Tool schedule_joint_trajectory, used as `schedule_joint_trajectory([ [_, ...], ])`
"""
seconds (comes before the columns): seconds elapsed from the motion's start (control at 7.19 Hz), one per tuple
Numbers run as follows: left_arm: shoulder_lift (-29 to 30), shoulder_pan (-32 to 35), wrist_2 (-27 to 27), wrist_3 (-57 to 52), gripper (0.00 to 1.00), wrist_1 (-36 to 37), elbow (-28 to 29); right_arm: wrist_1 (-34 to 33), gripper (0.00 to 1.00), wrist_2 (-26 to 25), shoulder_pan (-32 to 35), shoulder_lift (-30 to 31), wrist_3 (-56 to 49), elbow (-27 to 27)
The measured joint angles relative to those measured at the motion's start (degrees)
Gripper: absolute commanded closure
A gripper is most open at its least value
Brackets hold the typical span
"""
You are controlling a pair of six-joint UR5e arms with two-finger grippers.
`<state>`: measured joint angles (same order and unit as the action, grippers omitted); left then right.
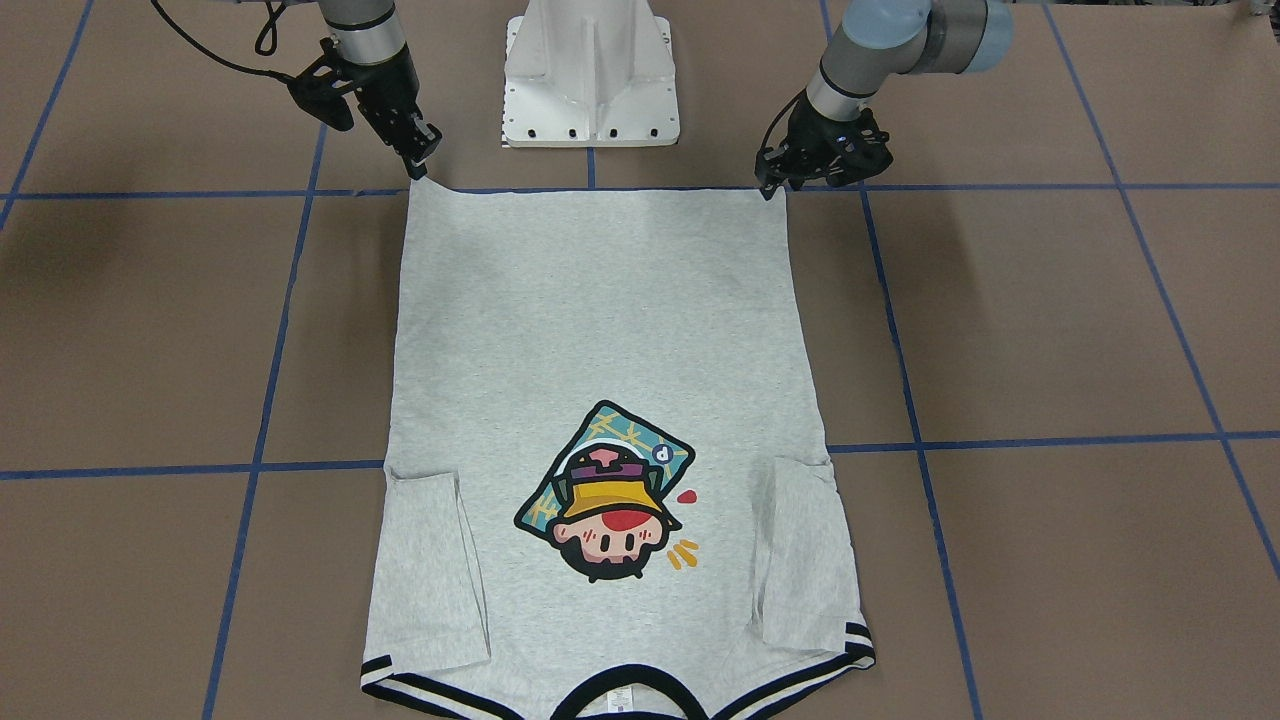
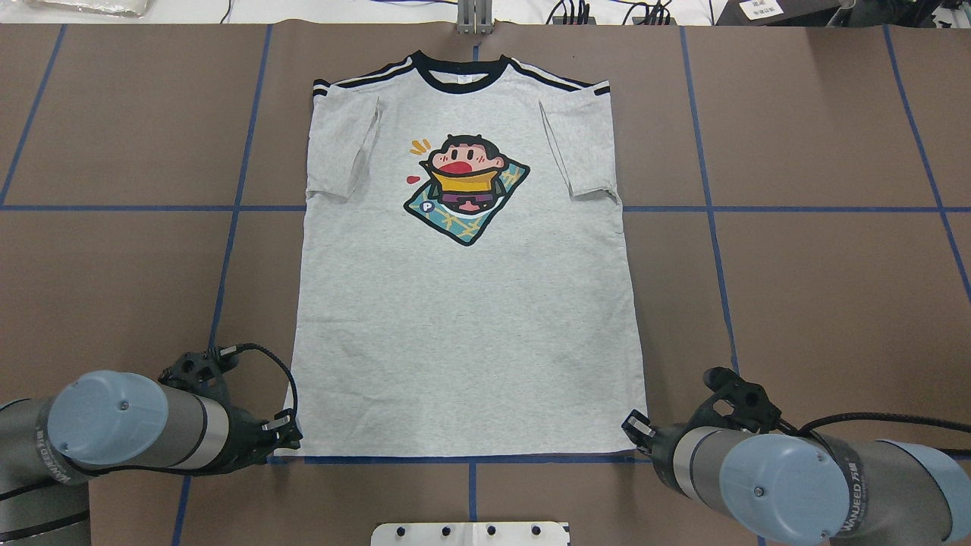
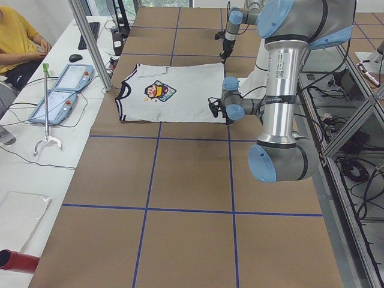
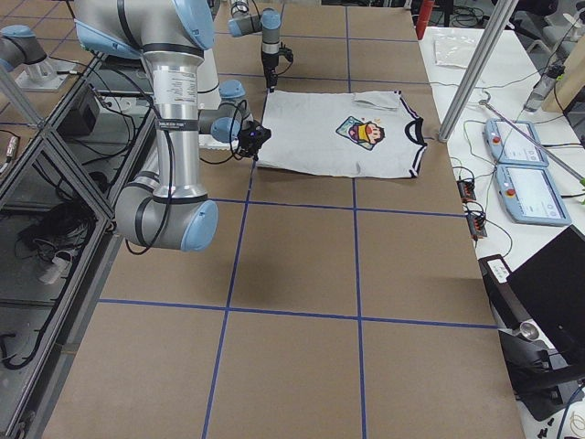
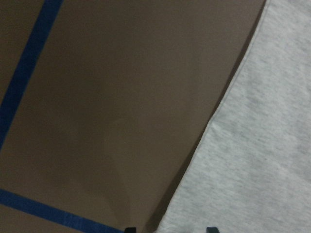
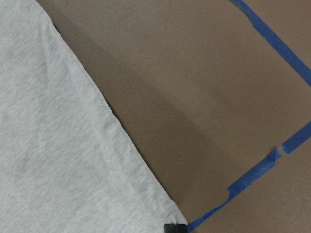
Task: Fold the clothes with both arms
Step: 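Grasp both bottom hem corners with the left and right grippers, then lift the hem with both grippers and fold it up onto the collar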
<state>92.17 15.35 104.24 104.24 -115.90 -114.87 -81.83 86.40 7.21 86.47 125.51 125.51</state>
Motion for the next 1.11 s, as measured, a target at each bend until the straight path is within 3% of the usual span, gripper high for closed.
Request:
schedule_joint_trajectory([
  [0.14,0.0,-0.3,0.0,0.0,0.49,0.0,0.1,0.0,1.0,0.0,0.0,0.0,0.0,0.0],
  [0.28,0.0,-0.4,0.0,0.0,0.61,0.0,0.3,0.0,1.0,0.0,0.0,-0.1,0.0,0.0],
  [0.42,0.0,-0.5,0.0,0.0,0.86,0.0,0.4,0.0,1.0,0.0,0.0,-0.1,0.0,0.0],
  [0.56,0.0,-0.5,0.0,0.0,1.0,0.0,0.5,0.0,1.0,0.0,0.0,-0.1,0.0,0.0],
  [1.11,0.3,-0.5,0.1,0.0,1.0,-0.1,-0.2,0.1,1.0,0.0,0.0,-0.1,0.0,-0.1],
])
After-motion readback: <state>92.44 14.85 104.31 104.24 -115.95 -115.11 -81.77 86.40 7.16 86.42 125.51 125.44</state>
